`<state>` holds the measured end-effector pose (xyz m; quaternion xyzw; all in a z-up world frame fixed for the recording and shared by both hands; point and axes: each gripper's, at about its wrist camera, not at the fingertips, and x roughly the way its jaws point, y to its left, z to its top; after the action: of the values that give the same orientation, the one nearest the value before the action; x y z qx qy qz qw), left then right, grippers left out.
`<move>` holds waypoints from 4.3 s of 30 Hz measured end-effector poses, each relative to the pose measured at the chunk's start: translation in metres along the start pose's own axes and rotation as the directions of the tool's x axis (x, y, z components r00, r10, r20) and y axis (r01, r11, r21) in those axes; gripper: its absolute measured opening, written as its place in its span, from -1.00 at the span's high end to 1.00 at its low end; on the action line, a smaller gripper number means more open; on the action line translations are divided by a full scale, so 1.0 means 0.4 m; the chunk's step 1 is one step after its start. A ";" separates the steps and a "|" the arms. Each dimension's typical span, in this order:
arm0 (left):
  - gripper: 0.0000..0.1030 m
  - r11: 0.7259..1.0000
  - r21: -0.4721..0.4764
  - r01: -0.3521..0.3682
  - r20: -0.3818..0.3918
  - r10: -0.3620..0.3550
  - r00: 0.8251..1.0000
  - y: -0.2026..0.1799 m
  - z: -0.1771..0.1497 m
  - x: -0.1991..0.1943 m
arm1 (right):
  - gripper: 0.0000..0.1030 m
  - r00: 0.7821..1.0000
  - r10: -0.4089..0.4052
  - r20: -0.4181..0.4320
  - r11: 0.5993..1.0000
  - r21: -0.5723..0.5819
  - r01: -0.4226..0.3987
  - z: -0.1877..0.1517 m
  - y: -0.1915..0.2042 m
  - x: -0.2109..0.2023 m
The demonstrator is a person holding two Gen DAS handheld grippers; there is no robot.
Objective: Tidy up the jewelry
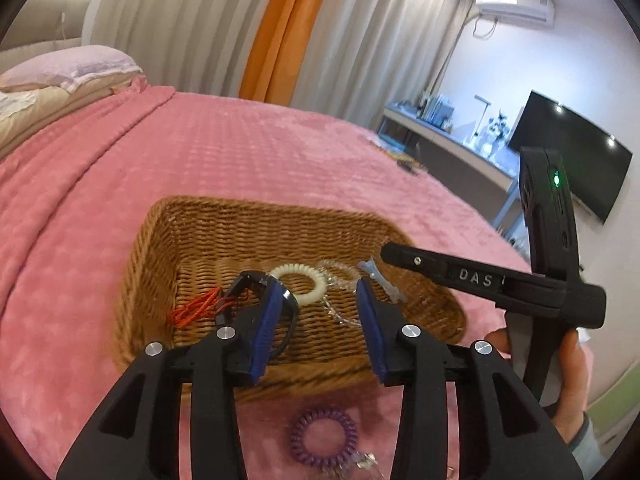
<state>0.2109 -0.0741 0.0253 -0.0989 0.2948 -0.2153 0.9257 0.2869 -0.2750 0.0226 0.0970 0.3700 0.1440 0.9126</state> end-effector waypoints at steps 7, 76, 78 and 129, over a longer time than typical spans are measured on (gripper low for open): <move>0.27 0.999 -0.012 0.041 0.063 -0.040 0.997 -0.010 -0.026 -0.136 | 0.58 0.998 0.041 0.052 0.998 -0.039 -0.039 -0.058 0.054 -0.139; 0.55 0.992 0.056 -0.114 -0.303 0.126 0.945 -0.037 -0.336 -0.129 | 0.74 0.990 0.060 -0.127 0.998 0.035 -0.056 -0.401 0.025 -0.120; 0.51 0.991 0.064 -0.119 -0.304 0.133 0.943 -0.032 -0.339 -0.138 | 0.74 0.991 0.059 -0.123 0.998 0.029 -0.056 -0.402 0.027 -0.121; 0.60 0.993 0.109 0.043 0.089 -0.053 0.995 -0.073 -0.087 -0.232 | 0.60 0.967 -0.019 0.253 0.967 -0.240 0.082 -0.157 0.180 -0.310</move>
<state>0.1126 -0.0596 0.0530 -0.0661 0.2375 -0.2482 0.9368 0.1441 -0.2443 0.0788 -0.0100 0.2339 0.1525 0.9602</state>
